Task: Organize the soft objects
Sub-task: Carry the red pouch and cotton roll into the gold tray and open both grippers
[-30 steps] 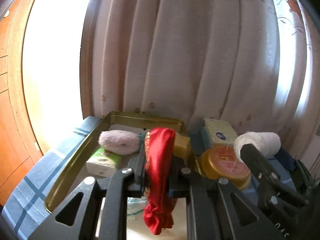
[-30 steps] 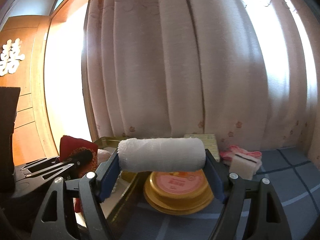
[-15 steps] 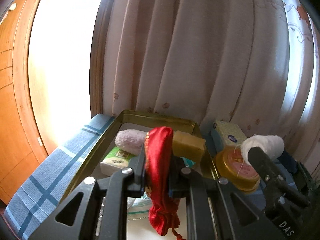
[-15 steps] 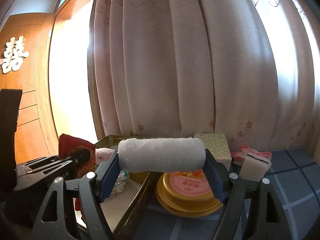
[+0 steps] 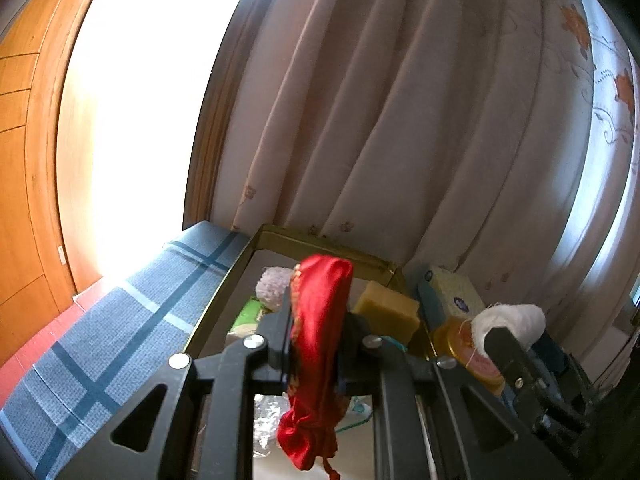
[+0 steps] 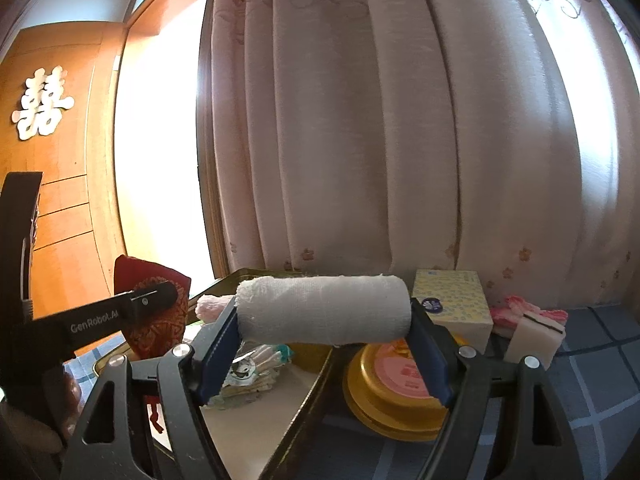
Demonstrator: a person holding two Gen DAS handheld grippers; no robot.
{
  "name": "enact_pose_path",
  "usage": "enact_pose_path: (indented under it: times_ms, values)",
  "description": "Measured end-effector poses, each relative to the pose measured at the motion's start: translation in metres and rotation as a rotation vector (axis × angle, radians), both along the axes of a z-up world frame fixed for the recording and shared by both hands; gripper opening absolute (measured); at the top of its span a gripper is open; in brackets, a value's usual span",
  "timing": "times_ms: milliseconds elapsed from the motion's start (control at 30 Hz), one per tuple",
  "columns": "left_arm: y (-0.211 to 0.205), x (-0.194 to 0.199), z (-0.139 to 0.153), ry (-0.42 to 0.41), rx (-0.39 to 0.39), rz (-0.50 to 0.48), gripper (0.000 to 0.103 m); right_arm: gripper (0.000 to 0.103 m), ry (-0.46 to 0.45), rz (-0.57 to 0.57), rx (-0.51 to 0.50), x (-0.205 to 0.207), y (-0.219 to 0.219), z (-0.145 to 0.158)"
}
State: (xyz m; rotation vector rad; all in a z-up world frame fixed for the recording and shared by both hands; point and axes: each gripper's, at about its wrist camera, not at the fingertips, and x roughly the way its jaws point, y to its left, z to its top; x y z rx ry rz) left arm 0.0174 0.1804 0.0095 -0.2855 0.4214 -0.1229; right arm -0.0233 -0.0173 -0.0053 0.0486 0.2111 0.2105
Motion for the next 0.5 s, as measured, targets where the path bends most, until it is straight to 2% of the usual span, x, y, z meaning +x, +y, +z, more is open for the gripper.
enact_pose_path:
  times_ms: [333,500]
  values:
    - [0.0,0.002,0.012,-0.017,0.038,0.001,0.013,0.079,0.009,0.031,0.007,0.008,0.005,0.008]
    - [-0.005,0.017,0.013,0.021,0.07,0.02,0.013,0.079,0.079,0.069,0.052,0.029,0.008,0.011]
